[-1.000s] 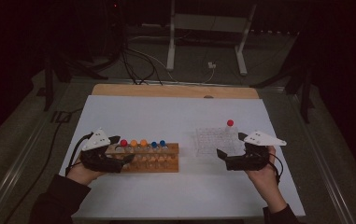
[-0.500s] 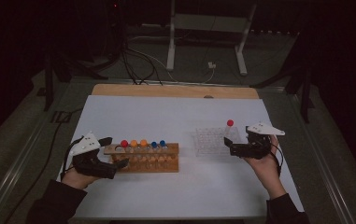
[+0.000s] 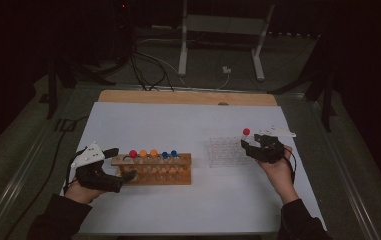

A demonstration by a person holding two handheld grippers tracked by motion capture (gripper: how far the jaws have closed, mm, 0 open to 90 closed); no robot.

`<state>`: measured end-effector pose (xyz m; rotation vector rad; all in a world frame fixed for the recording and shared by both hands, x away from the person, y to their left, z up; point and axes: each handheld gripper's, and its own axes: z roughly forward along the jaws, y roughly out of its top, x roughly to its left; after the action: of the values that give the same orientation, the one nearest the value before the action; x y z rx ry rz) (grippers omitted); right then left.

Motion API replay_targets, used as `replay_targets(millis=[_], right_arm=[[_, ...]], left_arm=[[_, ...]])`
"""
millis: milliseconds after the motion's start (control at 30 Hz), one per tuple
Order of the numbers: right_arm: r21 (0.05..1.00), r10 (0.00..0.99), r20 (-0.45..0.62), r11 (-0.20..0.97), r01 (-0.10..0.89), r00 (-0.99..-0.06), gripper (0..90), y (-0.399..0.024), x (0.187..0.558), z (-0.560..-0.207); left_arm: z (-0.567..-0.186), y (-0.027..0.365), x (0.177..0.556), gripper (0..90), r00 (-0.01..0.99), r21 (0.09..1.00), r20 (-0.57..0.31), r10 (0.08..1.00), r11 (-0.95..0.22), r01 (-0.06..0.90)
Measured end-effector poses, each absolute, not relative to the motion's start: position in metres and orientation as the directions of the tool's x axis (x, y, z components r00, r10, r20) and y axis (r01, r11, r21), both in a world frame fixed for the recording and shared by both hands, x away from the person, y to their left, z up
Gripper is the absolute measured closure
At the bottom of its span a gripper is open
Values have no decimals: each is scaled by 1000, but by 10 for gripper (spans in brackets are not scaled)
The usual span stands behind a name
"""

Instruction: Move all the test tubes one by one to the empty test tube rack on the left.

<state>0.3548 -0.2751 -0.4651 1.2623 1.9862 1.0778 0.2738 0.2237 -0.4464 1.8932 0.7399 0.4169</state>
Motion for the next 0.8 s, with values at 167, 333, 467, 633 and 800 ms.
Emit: replay_targets(millis=[167, 333, 467, 633, 800], right_arm=[[833, 912, -21, 243, 497, -411, 524, -272, 361, -468], [833, 912, -22, 244, 497, -410, 621, -269, 364, -467], [828, 912, -23, 246, 503, -409, 661, -267, 367, -467], [822, 916, -39, 256, 509, -399, 725, -263, 369, -468], [821, 918, -41, 255, 511, -393, 735, -262, 370, -469]], left_arm=[[-447, 223, 274, 21, 759, 903, -43, 650, -300, 308], [-446, 223, 273, 21, 760, 905, -43, 649, -296, 305], [-446, 223, 273, 21, 758, 906, -44, 651, -293, 304], [-446, 223, 273, 21, 760, 907, -46, 649, -291, 303], [-446, 224, 273, 21, 757, 907, -43, 652, -291, 303]])
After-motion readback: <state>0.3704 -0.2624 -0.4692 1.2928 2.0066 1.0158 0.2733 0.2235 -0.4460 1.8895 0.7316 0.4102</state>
